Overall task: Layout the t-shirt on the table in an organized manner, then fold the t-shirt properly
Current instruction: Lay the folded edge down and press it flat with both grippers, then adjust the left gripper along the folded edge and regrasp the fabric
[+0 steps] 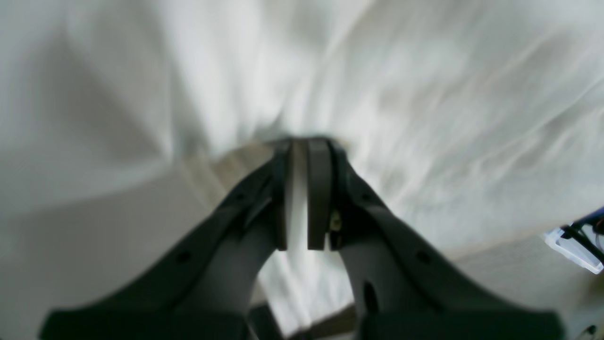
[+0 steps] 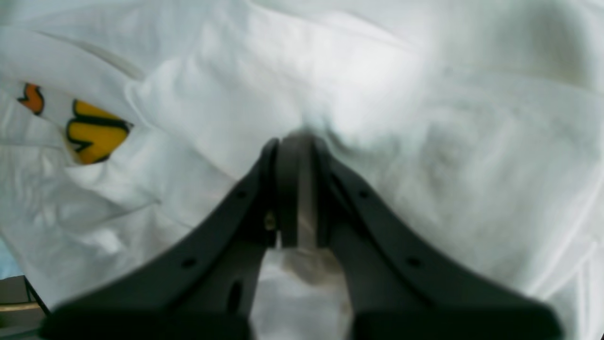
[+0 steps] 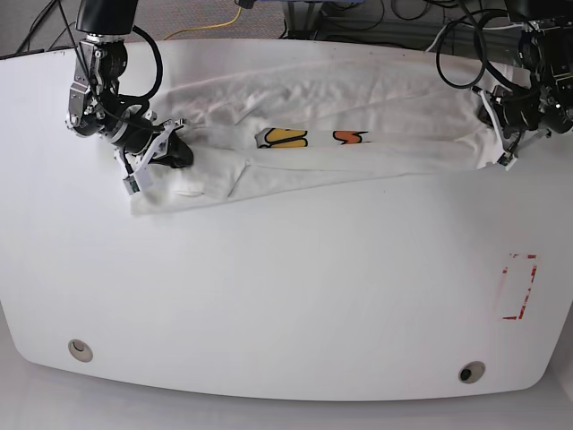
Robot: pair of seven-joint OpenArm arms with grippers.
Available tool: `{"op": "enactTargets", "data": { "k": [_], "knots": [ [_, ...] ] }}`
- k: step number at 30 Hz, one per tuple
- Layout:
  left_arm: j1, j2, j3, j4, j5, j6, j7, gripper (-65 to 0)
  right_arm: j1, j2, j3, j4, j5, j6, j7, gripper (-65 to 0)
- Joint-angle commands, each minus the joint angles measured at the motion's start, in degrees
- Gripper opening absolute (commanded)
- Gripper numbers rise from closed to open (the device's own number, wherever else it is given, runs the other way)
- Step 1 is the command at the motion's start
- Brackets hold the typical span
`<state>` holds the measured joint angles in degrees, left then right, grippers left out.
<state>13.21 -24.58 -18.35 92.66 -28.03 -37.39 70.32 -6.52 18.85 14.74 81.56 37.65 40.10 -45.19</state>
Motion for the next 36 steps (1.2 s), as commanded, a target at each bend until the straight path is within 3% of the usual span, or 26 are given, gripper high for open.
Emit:
{"op": "enactTargets", "data": {
  "k": [1,9,18,30,36],
  "knots": [
    [-2.62,-1.14,2.30,-1.28,0.21,-0.11,-0.65,-61.4,0.85,2.29,0.42,-2.57,0.20,-0.10,2.60,-59.9],
    [-8.95,-0.78,8.20,-9.01,0.21,-0.02,-0.92,-61.4,2.52,6.16,0.33,-10.92,0.20,-0.10,9.28,-59.9],
    [-14.49,0.36,13.03,-12.18,0.21,-0.02,-3.12,-61.4,5.86,7.74,0.07,-13.30,-4.90,-0.10,9.80,-59.9],
    [-13.52,0.18,12.85,1.54,-0.14,-0.46,-1.36,-61.4,7.71,7.65,0.07,-13.21,-7.63,-0.10,9.72,-59.9],
    [-13.43,0.45,8.46,10.06,-0.23,-0.55,3.39,-59.6,7.89,7.57,-0.02,-13.21,-7.63,-0.10,9.72,-59.9]
  ]
}}
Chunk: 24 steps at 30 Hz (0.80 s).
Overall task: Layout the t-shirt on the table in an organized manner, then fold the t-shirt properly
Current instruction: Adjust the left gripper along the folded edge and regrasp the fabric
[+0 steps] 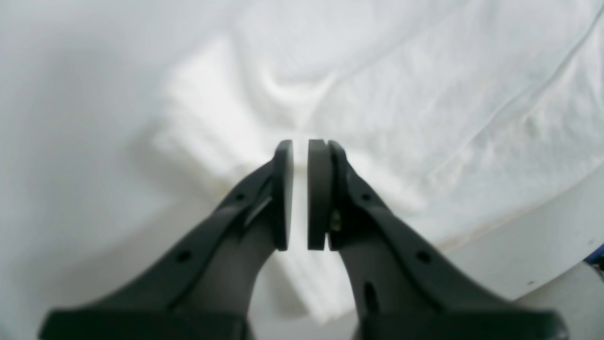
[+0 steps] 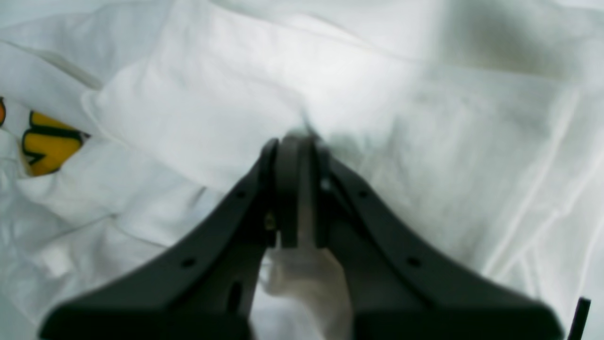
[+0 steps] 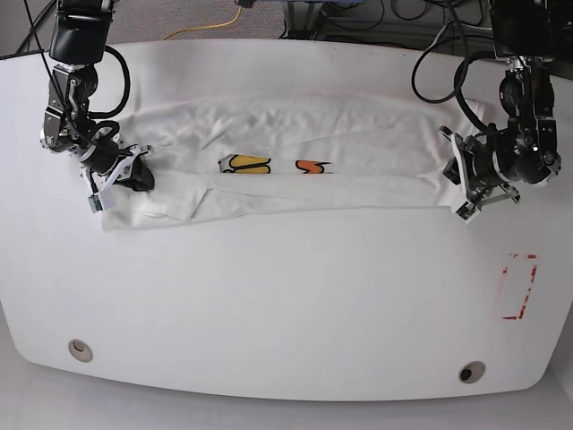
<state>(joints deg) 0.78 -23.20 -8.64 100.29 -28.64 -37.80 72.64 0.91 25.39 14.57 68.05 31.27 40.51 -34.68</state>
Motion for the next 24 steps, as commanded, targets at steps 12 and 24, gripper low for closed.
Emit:
{"op": "enactTargets", "data": {
  "k": [12,24],
  "knots": [
    [-2.05,1.35,-15.40,6.48,0.47,-2.20,2.74,-25.8,0.46,0.06,-0.11,0.30,-1.33,-0.51,-0.80,-59.9],
    [-7.85,4.08,-16.98,-5.57,0.47,-2.20,2.57,-22.2,0.46,-0.29,-0.11,0.30,-1.33,-0.51,-0.80,-59.9]
  ]
}}
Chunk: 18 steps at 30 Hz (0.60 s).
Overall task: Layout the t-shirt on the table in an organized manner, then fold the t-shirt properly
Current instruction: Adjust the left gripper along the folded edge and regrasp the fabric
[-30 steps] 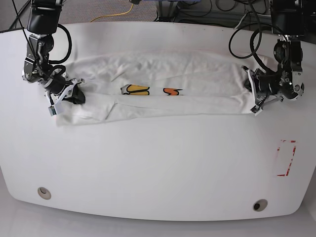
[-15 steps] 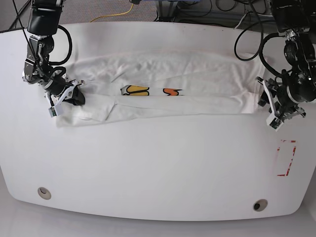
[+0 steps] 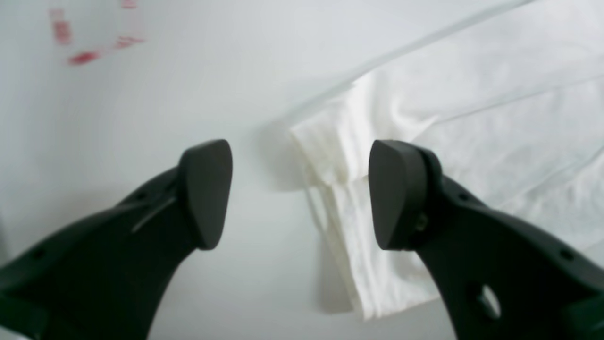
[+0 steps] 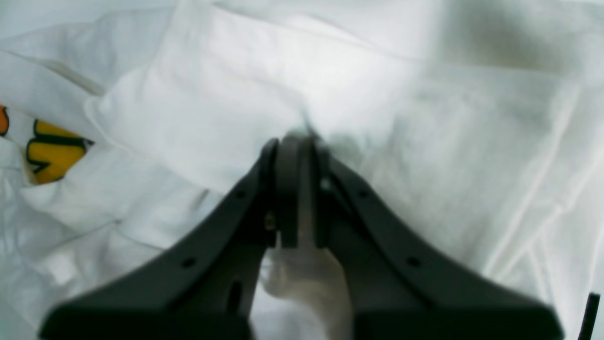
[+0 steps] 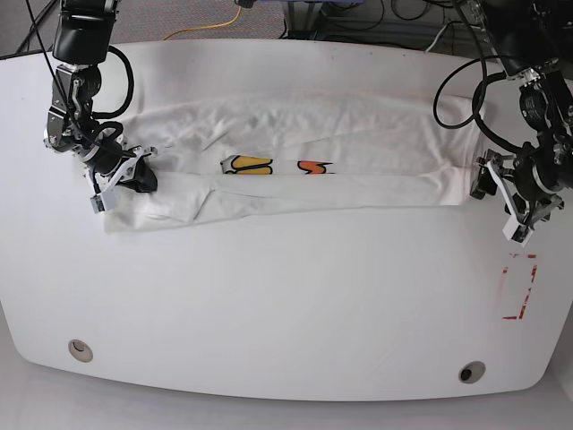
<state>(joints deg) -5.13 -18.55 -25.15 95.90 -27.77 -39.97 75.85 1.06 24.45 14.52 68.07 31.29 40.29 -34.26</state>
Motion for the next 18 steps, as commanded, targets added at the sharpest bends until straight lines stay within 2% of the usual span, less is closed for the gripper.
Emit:
{"op": "enactTargets", "data": {
  "k": [1,6,10,18],
  "knots": [
    [-2.57,-0.05,-0.48,-2.40,-0.41,-0.03,-0.65,-22.2,0.30,0.65,-0.06,0.28,-1.35,-0.29,-1.21,-59.9],
    [-4.68,0.92,-0.13,-9.00,-0.23,-0.03,-3.63,-22.2,0.30,0.65,-0.06,0.28,-1.35,-0.29,-1.21,-59.9],
    [-5.03,0.92,2.77,-13.13,-0.32,-0.03,-6.01,-22.2,0.30,0.65,-0.06,0.28,-1.35,-0.29,-1.21,-59.9],
    [-5.64,1.45,8.14,-14.80,-0.23,-0.03,-9.00,-22.5,0.30,0.65,0.11,0.28,-1.35,-0.29,-1.21,-59.9]
  ]
}}
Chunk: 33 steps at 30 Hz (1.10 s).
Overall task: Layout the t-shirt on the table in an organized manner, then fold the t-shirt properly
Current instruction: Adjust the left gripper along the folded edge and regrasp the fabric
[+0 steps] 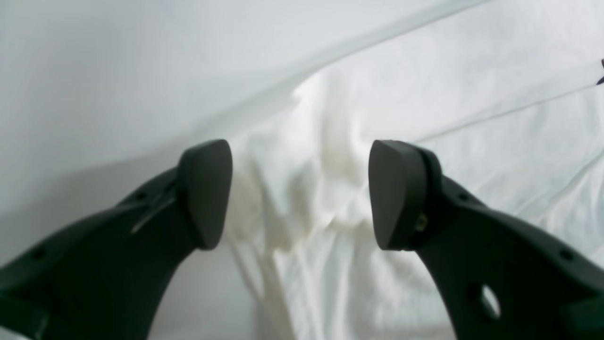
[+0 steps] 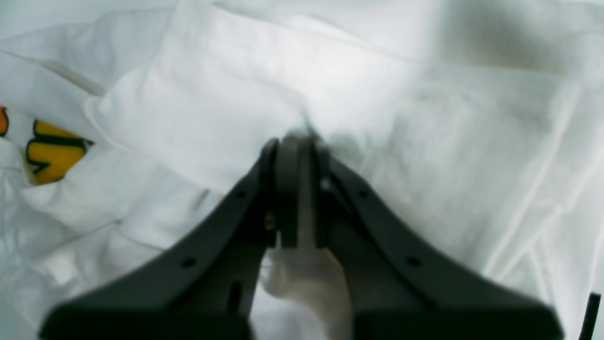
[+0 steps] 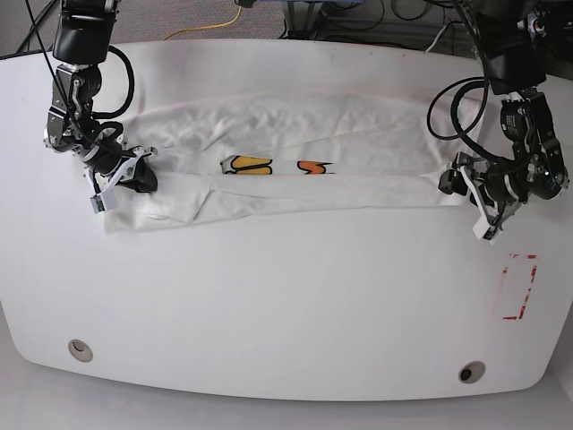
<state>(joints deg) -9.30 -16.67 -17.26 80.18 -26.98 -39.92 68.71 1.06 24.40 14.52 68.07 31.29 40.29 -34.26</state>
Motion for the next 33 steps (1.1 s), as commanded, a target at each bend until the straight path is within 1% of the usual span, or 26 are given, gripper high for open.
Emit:
{"op": "enactTargets", "data": {
  "k": [1,4,7,8,9,12,18,22,24,31,33],
  "knots": [
    [-1.47,-0.17,0.60,0.92,-1.02,-0.08,-2.03,-23.2,0.30,0.70,0.11,0.28,-1.35,-0.29,-1.21,-59.9],
    [-1.38,-0.08,0.77,0.92,-1.02,-0.08,-2.20,-28.5,0.30,0.70,0.20,0.28,-1.35,-0.29,-1.21,-59.9],
    [-1.29,-0.08,0.77,0.92,-1.02,-0.08,-2.20,-37.8,0.30,0.70,0.20,0.28,-1.35,-0.29,-1.21,-59.9],
    [-1.29,-0.08,0.77,0.92,-1.02,-0.08,-2.20,-39.6,0.30,0.70,0.20,0.28,-1.35,-0.29,-1.21,-59.9],
    [-1.29,-0.08,0.77,0.92,-1.02,-0.08,-2.20,-43.5,0.30,0.70,0.20,0.28,-1.35,-0.29,-1.21,-59.9],
    [-1.29,-0.08,0.77,0.92,-0.93,-0.08,-2.20,-48.2,0.30,0.70,0.20,0.28,-1.27,-0.29,-1.21,-59.9],
    [-1.03,-0.52,0.77,1.36,-0.93,-0.08,-2.11,-53.5,0.39,0.70,0.20,0.28,-1.27,-0.29,-1.21,-59.9],
    [0.90,-0.61,0.77,2.94,-1.11,-0.08,-2.11,-56.9,1.01,0.70,0.29,0.28,-1.27,-0.29,-1.21,-59.9],
    [1.78,-1.40,0.77,4.61,-1.11,-0.08,-2.11,-58.3,1.18,0.70,0.29,0.10,-1.27,-0.29,-1.21,-59.9],
    [6.62,-2.37,0.68,11.11,-1.11,-0.08,-1.59,-58.9,1.53,0.70,0.29,0.10,-1.27,-0.29,-1.21,-59.9],
    [8.20,-3.51,0.68,12.96,-1.11,-0.08,-0.97,-58.9,1.53,0.70,0.29,0.10,-1.27,-0.29,-1.21,-59.9]
  ]
}}
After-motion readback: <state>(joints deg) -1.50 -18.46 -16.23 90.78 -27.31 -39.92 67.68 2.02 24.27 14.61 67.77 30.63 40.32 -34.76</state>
